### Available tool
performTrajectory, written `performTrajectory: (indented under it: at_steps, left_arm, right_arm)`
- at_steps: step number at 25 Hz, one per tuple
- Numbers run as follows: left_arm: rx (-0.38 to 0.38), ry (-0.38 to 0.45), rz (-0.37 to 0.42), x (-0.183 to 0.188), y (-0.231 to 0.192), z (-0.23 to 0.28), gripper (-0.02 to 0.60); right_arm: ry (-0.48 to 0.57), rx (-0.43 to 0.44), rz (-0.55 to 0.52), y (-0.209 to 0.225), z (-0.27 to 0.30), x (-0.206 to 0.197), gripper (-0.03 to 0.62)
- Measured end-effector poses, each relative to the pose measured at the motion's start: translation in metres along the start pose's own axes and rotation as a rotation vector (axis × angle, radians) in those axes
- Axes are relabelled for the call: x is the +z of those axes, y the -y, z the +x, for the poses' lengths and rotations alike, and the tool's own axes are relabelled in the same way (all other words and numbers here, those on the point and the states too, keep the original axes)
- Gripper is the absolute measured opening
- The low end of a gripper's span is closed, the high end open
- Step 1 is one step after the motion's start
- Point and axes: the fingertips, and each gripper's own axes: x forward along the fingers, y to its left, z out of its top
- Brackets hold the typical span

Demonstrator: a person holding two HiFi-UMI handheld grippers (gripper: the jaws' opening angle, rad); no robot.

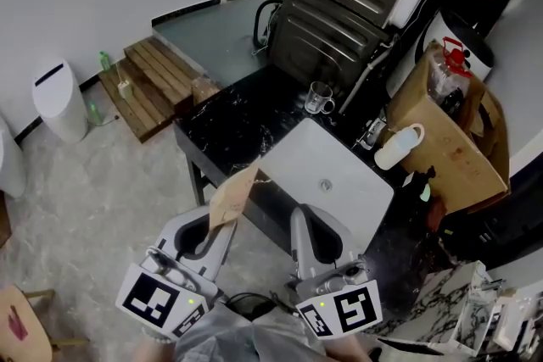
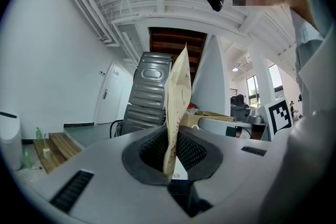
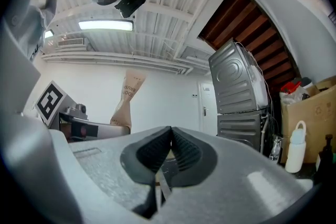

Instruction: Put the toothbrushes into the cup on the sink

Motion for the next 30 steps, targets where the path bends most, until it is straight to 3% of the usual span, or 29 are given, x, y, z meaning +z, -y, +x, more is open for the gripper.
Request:
performTrajectory:
  at_steps: [14, 21, 30]
  left_arm:
    - [0.013, 0.007, -0.014, -0.004, -0.034, 0.012, 0.032]
    - [0.026, -0.019, -0.017, -0.004, -0.063, 0.053, 0.032]
    - [-0.017, -0.024, -0.008, 0.006, -0.084, 0.134, 0.032]
  right_arm:
    - [-0.017, 0.005, -0.016, 0.005, 0.040, -0.010, -0.002]
    - [-0.016, 0.024, -0.007, 0.034, 0.081, -0.015, -0.002]
    - [-0.024, -0.027, 0.014, 0.100, 0.124, -0.020, -0.002]
